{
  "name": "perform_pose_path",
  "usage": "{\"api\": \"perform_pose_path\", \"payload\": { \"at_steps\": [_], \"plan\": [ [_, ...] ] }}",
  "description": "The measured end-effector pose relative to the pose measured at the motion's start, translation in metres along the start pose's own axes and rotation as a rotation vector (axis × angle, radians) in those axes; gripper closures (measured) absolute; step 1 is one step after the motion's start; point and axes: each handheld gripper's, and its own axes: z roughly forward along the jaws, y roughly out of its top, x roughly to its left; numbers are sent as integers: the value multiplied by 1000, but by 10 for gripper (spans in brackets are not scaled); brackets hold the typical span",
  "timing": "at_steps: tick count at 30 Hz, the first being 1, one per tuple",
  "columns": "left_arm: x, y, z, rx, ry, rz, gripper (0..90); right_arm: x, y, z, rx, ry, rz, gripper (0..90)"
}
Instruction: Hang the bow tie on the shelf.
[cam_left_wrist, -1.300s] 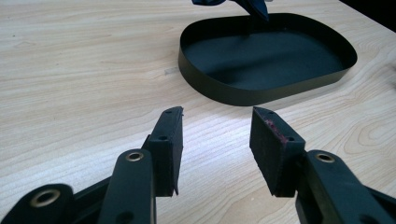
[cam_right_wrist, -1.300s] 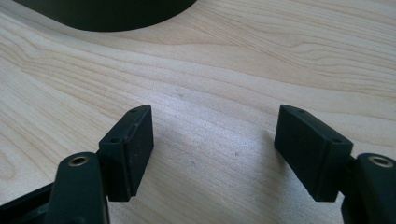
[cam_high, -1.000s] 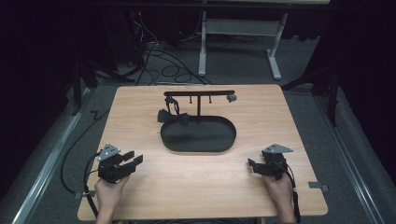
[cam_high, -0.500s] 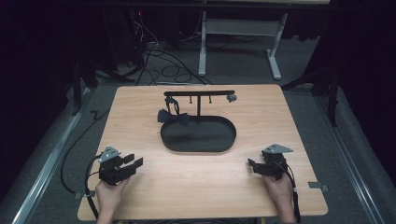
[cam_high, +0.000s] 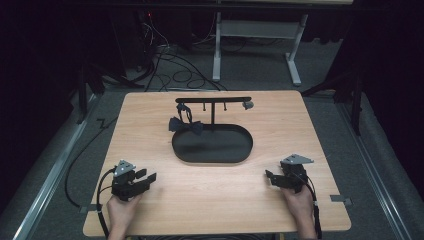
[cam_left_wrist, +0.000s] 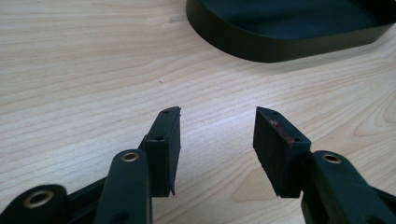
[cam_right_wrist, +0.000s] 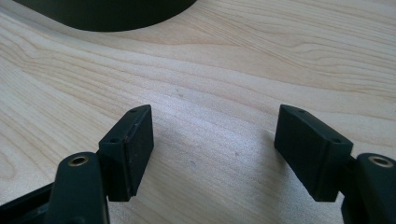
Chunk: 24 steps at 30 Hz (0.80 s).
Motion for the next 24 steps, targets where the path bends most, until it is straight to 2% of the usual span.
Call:
{"api": "perform_pose_path", "payload": {
  "at_steps": [11, 16, 21, 24],
  "plan": [
    [-7, -10, 14, 30, 26, 22, 492, 0, 0, 0, 0, 0, 0, 296],
    [-11, -14, 22, 52, 62, 55, 468, 0, 0, 0, 0, 0, -1, 296],
    [-14, -16, 28, 18, 79, 63, 452, 0, 0, 0, 0, 0, -2, 296],
    [-17, -14, 31, 26, 102, 83, 422, 0, 0, 0, 0, 0, 0, 296]
  ]
}}
